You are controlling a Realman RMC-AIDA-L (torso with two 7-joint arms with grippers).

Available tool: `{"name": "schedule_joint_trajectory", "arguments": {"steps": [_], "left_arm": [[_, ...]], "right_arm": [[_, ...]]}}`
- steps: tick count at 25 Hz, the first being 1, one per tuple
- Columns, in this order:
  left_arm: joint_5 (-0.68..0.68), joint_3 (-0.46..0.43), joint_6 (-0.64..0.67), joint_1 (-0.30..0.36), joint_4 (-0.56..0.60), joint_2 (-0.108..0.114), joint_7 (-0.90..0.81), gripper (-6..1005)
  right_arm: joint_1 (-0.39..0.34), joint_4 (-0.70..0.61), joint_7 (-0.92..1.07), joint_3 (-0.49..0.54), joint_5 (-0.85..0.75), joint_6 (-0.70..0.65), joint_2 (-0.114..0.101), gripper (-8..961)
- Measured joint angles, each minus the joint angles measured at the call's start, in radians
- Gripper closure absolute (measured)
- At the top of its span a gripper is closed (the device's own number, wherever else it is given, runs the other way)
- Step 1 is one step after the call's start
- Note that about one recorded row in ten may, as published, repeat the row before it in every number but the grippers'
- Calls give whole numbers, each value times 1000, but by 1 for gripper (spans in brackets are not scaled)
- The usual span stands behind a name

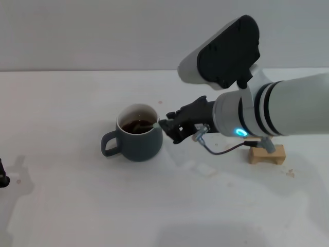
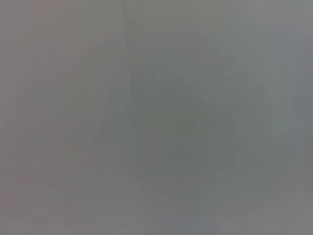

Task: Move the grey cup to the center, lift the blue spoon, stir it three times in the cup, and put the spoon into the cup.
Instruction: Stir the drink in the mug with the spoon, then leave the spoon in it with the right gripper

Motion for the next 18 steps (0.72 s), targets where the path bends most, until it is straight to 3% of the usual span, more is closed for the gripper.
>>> {"name": "schedule_joint_trajectory", "arguments": {"steps": [18], "left_arm": [[0, 10, 7, 6, -4, 0, 2, 1001]], "right_arm": [[45, -35, 4, -46, 4, -38, 4, 697]]}}
